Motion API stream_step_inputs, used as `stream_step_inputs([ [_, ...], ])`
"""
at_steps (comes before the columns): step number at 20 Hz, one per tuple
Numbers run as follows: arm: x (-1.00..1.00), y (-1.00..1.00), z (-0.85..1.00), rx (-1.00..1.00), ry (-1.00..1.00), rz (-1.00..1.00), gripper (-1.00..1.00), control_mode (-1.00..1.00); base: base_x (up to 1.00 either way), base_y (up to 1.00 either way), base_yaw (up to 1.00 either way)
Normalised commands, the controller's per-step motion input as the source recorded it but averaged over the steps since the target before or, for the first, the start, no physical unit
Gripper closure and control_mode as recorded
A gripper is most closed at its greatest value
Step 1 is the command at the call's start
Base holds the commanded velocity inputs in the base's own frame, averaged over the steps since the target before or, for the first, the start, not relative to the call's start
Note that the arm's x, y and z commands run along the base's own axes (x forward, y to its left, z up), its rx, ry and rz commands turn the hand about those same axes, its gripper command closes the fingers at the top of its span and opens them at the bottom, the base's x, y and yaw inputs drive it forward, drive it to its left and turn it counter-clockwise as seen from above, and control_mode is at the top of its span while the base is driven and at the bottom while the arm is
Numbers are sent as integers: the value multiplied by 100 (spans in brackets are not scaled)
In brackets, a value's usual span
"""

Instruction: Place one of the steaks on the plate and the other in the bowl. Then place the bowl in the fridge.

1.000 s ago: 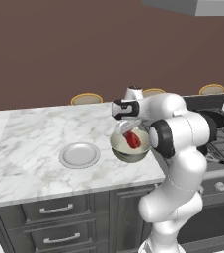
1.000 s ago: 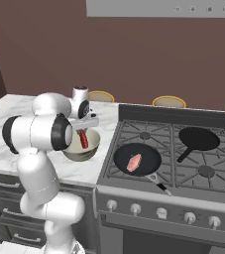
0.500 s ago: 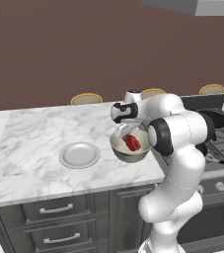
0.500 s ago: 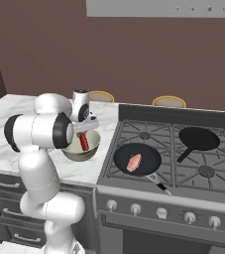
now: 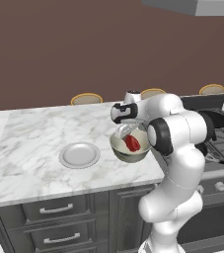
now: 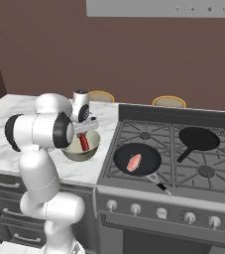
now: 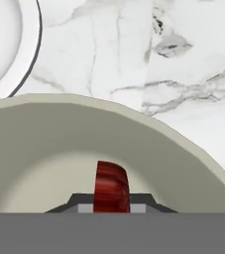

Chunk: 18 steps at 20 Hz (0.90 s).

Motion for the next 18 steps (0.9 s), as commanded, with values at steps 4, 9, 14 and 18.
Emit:
stream_step_inputs([
  [4,0,0,-7,1,0,4,-100,-100,0,0,0],
  [9,0,0,-1,0,0,3,-100,-100,0,0,0],
  [14,0,0,1,0,0,0,-100,-100,0,0,0],
  [18,-46,-10,42,0,-19,0,-100,-100,0,0,0],
])
